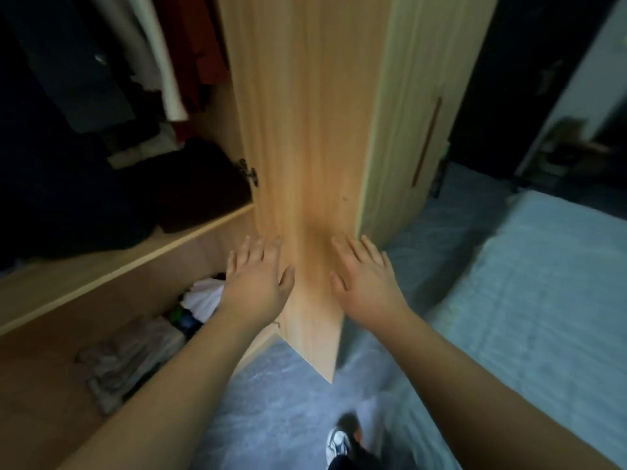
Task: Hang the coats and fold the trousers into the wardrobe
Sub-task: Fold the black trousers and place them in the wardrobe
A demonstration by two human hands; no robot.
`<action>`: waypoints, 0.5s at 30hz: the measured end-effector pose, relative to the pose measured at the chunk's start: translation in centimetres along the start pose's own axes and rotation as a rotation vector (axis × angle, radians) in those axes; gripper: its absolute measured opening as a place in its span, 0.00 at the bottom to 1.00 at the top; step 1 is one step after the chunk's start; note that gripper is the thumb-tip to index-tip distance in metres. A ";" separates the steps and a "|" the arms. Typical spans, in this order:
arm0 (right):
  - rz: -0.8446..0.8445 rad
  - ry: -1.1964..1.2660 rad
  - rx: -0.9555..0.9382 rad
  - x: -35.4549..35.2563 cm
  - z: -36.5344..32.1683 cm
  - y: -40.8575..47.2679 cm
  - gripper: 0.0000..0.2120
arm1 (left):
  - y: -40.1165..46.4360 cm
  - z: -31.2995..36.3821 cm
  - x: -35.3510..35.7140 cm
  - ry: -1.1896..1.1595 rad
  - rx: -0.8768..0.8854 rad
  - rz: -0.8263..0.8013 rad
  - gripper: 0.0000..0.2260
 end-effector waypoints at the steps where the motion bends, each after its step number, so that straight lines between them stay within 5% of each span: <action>1: -0.017 -0.014 0.055 -0.5 1.7 -1.6 0.29 | -0.9 2.0 0.9 0.006 0.045 -0.024 0.28; 15: -0.032 -0.140 0.636 -7.6 22.9 -26.2 0.29 | -10.7 28.2 13.0 -0.025 0.554 -0.317 0.29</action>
Point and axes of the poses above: each hand's wrist, its own y-axis towards the middle knuckle, its own x-axis out of the palm, z = x × y, the point moved 6 cm from there along y, towards the middle knuckle, and after that the axes turned 3 degrees about -y, right-handed, at the moved point
